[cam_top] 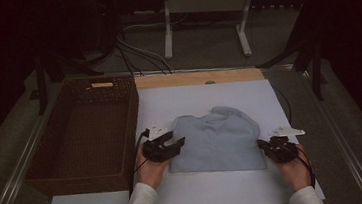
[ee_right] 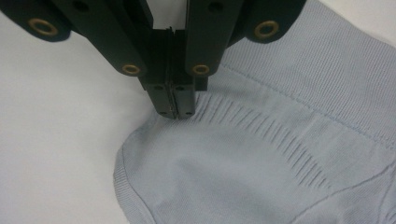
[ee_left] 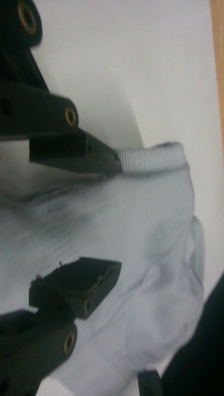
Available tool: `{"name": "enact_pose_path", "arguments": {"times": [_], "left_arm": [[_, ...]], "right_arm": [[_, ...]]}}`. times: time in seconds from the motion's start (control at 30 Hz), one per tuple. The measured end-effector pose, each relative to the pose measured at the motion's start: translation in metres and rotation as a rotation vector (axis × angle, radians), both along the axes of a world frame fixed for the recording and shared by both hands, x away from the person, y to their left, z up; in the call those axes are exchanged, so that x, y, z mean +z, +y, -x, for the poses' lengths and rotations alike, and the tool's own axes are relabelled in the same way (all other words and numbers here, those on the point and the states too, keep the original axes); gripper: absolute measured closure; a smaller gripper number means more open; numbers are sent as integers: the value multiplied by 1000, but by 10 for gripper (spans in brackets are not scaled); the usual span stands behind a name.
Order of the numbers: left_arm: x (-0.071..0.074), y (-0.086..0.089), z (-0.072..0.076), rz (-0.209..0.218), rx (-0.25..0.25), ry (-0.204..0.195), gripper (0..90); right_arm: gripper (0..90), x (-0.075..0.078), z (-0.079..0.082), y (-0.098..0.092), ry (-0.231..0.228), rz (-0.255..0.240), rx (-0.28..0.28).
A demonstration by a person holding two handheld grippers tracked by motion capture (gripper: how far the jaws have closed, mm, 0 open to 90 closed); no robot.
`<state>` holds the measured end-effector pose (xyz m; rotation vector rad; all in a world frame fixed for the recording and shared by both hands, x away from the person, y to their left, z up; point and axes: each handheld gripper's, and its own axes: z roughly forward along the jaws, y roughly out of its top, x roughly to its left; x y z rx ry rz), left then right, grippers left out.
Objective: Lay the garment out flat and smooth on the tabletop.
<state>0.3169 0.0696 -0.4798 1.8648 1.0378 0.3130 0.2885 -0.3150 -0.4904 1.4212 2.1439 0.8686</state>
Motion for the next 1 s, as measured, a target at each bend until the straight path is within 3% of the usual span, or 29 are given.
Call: {"name": "enact_pose_path", "arguments": {"times": [0.17, 0.3, 1.0], "left_arm": [[3, 0, 8, 0, -23, -23, 377], [-1, 0, 12, 5, -27, -14, 346], [-24, 9, 32, -34, -46, 63, 390]], "right_arm": [[900, 0, 0, 0, -3, -3, -1], [900, 1, 1, 0, -3, -4, 0], [900, 3, 3, -1, -16, -16, 1]]}}
